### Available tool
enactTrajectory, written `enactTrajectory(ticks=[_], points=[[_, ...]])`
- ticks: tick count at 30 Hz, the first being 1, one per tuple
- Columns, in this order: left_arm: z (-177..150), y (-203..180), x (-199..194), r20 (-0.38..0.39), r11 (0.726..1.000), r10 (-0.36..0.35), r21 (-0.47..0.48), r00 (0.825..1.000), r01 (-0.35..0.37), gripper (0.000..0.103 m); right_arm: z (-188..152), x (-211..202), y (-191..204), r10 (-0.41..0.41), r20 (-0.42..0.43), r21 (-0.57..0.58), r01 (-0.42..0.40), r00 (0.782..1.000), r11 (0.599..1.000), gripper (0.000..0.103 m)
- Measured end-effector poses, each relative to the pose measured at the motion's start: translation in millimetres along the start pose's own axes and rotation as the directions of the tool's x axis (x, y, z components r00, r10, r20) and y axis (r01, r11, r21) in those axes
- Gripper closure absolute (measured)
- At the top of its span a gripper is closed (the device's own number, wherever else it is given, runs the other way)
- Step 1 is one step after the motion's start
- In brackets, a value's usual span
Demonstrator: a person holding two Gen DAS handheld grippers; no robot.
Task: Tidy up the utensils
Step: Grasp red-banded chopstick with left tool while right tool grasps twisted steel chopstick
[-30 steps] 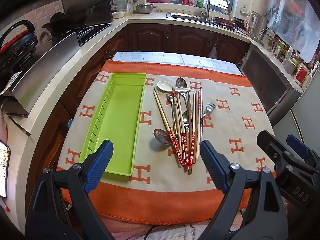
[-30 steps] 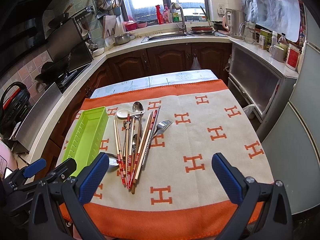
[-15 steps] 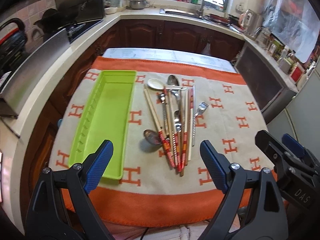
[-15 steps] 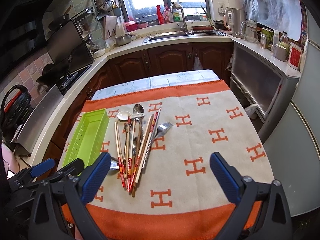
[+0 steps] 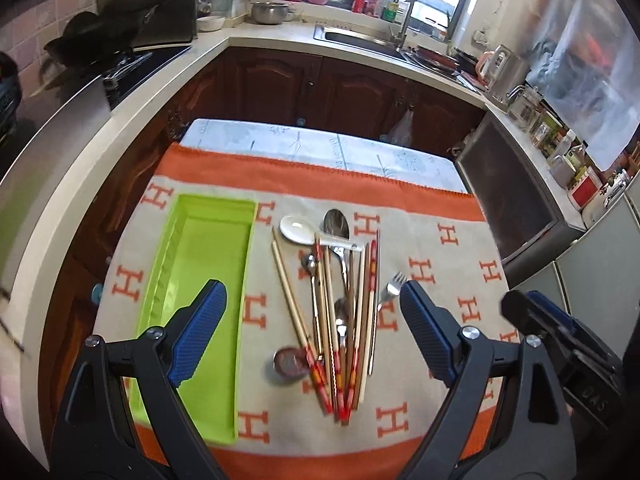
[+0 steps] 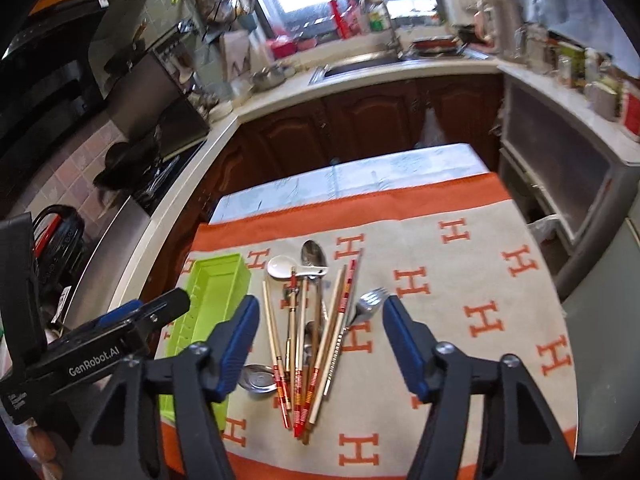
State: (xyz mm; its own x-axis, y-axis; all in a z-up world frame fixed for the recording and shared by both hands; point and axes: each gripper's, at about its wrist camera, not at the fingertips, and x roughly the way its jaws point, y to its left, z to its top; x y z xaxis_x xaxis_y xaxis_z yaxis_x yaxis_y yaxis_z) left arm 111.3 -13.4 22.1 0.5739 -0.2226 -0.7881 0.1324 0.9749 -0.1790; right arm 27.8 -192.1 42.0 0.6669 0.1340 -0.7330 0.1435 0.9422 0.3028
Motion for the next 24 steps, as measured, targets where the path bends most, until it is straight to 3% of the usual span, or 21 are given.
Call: enactTrajectory(ticks=[4,7,11,16,19,24], points=[[10.8,1.8,32.1,-0.071,1.000,0.009,0.015,0.997,-0.008,0.016,15.5,33.2,-1.5,0.013,-0.086,-0.001,-0.013,0.996,1.000,0.057],[9.7,9.3,65.5,-0.165,1.000,0.002,-0.016,0.986,-0.005,0.035,20.0,61.1,-6.7,0.043,-0.164,0.017,-0.041,0.986,0.999,0.063],[2.0,12.6,111.1,-0.262,1.000,-0.004,-0.025,0.965,-0.002,0.054,16.7,97.5,-19.3,0.079,-0.259,0.059,-0.066,0.963,0.996,0.071],[-13.1,14.7,154.0,-0.355,0.999,-0.014,-0.033,0.935,0.003,0.076,-5.4,135.5,-39.7,0.126,-0.370,0.137,-0.080,0.920,0.987,0.083],[-17.9,20.6,171.7,-0.399,0.998,-0.026,-0.057,0.916,0.003,0.081,-17.2,154.3,-47.5,0.165,-0.430,0.185,-0.092,0.888,0.978,0.085],[-24.3,24.8,189.1,-0.435,0.996,-0.033,-0.086,0.900,-0.005,0.081,-28.2,173.7,-52.3,0.195,-0.477,0.221,-0.098,0.857,0.970,0.085]])
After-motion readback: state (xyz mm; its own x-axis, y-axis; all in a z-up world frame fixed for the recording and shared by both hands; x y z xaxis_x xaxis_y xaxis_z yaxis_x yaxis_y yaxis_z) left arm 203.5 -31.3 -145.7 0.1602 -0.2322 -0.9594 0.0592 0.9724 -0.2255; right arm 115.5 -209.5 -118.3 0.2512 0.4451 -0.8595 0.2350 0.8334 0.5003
